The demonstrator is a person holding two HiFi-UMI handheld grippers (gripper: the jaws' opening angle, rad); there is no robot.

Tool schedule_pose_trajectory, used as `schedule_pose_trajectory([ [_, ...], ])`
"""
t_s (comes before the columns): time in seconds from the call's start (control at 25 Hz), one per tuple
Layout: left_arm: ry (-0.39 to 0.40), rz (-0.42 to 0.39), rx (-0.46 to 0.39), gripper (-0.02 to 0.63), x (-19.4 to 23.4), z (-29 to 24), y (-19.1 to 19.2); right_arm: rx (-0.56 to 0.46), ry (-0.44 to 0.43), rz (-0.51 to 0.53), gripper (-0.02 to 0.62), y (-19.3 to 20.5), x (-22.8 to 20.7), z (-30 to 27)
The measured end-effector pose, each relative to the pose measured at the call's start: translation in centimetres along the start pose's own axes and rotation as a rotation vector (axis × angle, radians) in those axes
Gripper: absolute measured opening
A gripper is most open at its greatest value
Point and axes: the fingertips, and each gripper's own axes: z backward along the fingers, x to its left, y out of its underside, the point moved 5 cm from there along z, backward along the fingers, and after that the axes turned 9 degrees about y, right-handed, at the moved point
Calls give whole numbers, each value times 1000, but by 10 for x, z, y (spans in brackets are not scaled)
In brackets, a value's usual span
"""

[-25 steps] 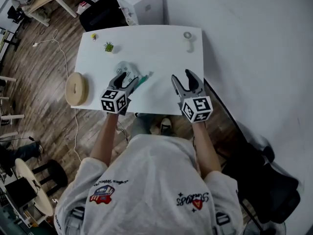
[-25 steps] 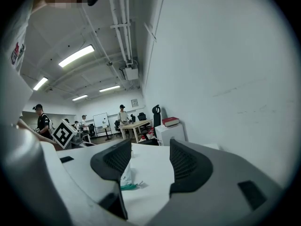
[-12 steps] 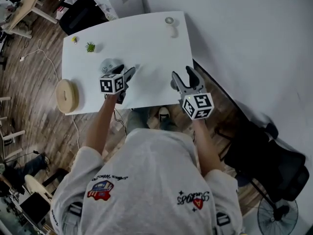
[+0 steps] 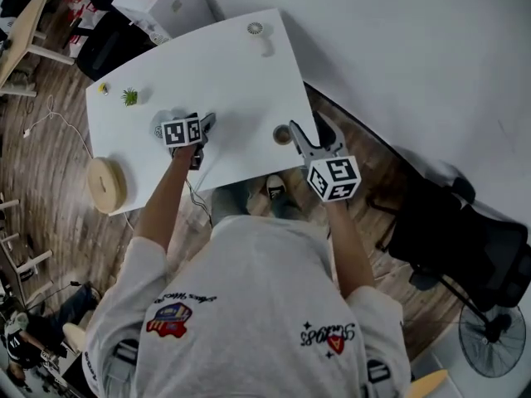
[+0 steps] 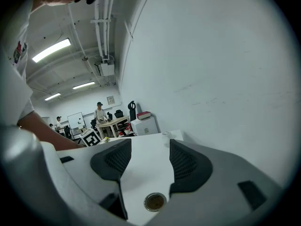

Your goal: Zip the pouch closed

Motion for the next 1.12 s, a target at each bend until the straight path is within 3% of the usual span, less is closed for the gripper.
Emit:
schedule_pose_trajectory([
  [0.36,-126,-57,167,243,12,-37,6,22,54,-27,239,7,-22,8],
  [0.6,-145,52,172,53,27,-39,13,49,72,-51,232,13,-36,5],
  [0.92,-57,149,88,34,32,-28,7,46,44,-44,219,7,-33,-6],
  [1.12,57,198,-81,30,23,-9,-13,44,9,-28,216,3,-26,-12],
])
